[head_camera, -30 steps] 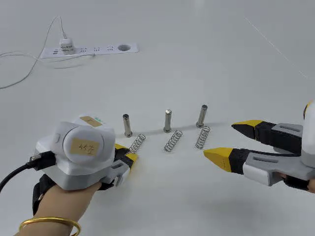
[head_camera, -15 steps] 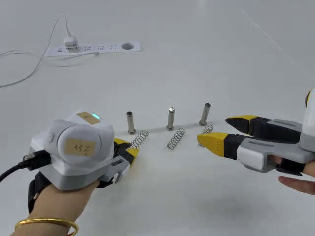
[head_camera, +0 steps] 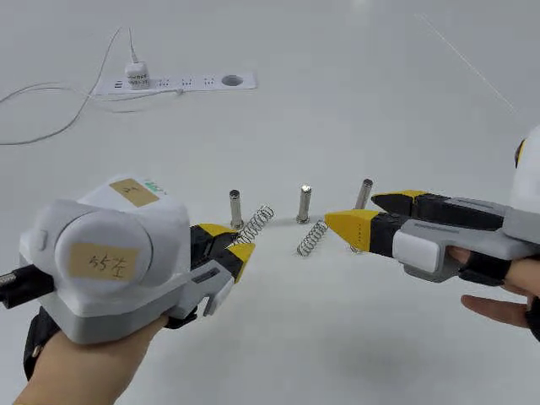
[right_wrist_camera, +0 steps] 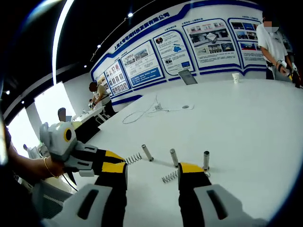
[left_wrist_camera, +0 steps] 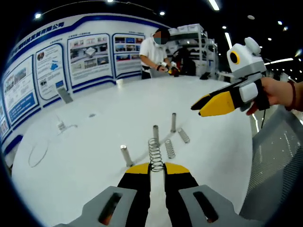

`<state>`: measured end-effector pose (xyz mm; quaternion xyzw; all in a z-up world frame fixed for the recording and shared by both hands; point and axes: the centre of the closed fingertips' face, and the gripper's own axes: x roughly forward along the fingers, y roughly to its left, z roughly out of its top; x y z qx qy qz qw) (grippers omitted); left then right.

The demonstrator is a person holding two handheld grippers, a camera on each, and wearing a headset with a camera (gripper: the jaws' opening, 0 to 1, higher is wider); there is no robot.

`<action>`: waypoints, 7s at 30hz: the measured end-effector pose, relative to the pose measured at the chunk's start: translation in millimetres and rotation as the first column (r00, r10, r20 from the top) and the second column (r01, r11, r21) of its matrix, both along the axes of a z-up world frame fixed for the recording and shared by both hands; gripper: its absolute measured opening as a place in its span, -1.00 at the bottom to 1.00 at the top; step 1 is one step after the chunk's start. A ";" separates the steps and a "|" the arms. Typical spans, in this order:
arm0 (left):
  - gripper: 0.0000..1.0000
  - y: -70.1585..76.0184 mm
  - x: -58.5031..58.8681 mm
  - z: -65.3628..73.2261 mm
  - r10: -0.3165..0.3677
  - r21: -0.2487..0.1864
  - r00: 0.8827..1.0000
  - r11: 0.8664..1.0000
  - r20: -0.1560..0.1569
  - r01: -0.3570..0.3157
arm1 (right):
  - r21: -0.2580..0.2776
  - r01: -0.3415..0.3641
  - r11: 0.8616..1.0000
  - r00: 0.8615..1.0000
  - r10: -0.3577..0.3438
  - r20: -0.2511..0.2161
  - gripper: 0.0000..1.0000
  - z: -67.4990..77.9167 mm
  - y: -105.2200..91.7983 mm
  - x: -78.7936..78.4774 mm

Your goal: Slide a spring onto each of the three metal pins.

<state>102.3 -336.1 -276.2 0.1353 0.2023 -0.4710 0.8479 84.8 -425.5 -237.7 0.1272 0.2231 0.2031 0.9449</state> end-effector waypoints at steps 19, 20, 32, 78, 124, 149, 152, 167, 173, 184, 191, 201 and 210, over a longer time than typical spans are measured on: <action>-0.81 -3.8 -17.5 43.6 -0.017 -0.149 0.995 0.988 0.095 0.031 | 0.186 -0.034 0.982 0.999 0.030 0.022 -0.30 18.9 32.1 6.6; -0.81 -4.3 -18.2 44.2 -0.018 -0.155 0.995 0.987 0.094 0.033 | 0.188 -0.035 0.982 0.999 0.032 0.021 -0.32 18.8 32.9 6.9; -0.81 -8.1 -24.4 53.3 -0.047 -0.216 0.990 0.973 0.136 0.076 | 0.293 -0.060 0.954 0.998 0.058 0.018 -0.41 24.2 51.0 9.1; -0.77 -7.5 -33.4 26.3 -0.046 -0.138 0.997 0.989 0.063 0.054 | 0.272 -0.134 0.953 0.991 0.131 0.030 -0.78 13.0 80.2 4.5; 0.07 9.5 -17.3 3.8 0.046 -0.093 0.999 0.995 -0.008 -0.047 | -0.118 -0.129 0.985 0.960 0.154 0.234 -0.77 8.1 68.1 94.4; 0.46 5.7 -18.0 -3.0 0.034 -0.096 0.999 0.995 -0.021 -0.036 | -0.131 -0.110 0.985 0.969 0.136 0.208 -0.77 -18.2 80.4 113.2; 0.48 6.0 -18.2 -3.9 0.034 -0.092 0.999 0.995 -0.025 -0.036 | -0.140 -0.111 0.984 0.968 0.139 0.209 -0.77 -20.1 82.3 114.0; 0.50 7.5 -18.6 -6.9 0.030 -0.070 0.999 0.997 -0.030 -0.032 | -0.251 -0.135 0.959 0.952 0.195 0.234 -0.76 -26.7 89.3 111.4; 0.49 7.6 -18.2 -4.9 0.031 -0.072 0.999 0.997 -0.023 -0.033 | -0.306 -0.128 0.943 0.947 0.209 0.246 -0.76 -27.6 89.8 109.7; 0.48 7.1 -19.2 -4.6 0.023 -0.063 1.000 0.998 -0.013 -0.023 | -0.354 -0.150 0.923 0.953 0.231 0.198 -0.76 -42.3 88.9 106.7; 0.47 7.8 -18.5 -5.5 0.025 -0.059 1.000 0.998 -0.013 -0.025 | -0.349 -0.158 0.924 0.961 0.225 0.162 -0.76 -53.2 88.9 105.6; 0.46 8.2 -19.5 -7.8 0.023 -0.050 1.000 0.998 -0.018 -0.024 | -0.338 -0.158 0.928 0.968 0.213 0.131 -0.77 -62.3 88.4 105.1; 0.46 9.3 -19.8 -8.7 0.023 -0.045 1.000 0.999 -0.021 -0.024 | -0.329 -0.159 0.931 0.972 0.206 0.111 -0.77 -67.7 88.4 104.3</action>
